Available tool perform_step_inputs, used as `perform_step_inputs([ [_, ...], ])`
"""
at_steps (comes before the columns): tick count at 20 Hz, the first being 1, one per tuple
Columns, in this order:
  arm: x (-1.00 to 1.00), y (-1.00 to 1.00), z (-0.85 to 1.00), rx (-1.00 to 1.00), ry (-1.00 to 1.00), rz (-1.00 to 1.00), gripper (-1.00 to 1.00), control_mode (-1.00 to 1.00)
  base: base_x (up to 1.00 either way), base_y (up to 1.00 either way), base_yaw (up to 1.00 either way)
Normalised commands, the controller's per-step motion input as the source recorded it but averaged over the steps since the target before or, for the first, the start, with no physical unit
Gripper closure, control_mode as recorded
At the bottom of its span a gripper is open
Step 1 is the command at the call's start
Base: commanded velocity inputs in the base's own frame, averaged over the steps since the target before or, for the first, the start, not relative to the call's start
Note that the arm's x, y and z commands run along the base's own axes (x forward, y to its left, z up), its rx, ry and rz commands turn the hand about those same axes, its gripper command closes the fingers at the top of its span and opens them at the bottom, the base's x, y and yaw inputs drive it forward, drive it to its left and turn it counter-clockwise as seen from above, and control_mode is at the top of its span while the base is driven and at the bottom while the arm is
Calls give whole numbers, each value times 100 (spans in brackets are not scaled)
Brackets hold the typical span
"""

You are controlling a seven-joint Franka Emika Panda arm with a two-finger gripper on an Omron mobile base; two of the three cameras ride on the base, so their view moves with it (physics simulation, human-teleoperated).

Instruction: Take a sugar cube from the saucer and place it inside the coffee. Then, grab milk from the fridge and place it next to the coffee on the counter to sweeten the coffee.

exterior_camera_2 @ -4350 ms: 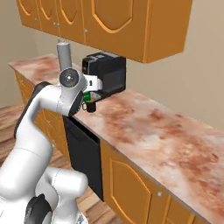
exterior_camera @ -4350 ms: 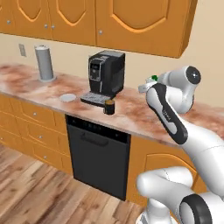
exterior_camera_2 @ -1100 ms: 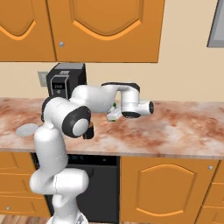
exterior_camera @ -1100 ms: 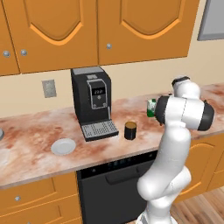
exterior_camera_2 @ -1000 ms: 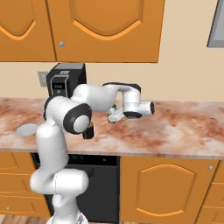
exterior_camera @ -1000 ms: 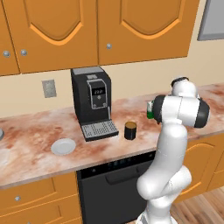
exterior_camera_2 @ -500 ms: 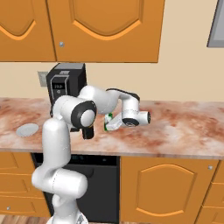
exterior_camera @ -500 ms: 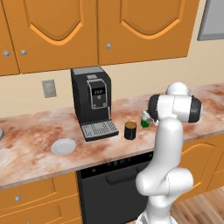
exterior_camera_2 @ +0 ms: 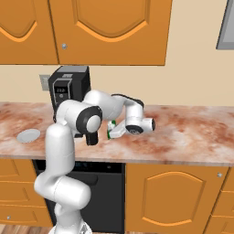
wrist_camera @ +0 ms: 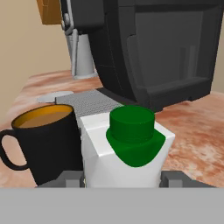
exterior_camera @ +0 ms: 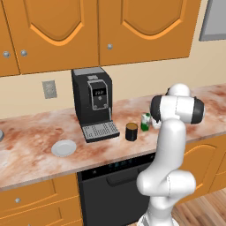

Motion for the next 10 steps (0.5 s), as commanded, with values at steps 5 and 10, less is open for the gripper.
perform_step_inputs([
  [5, 5, 1, -36, 0, 0, 0, 100, -100, 0, 0, 0],
  [10, 13, 4, -29, -1, 0, 0, 100, -100, 0, 0, 0],
])
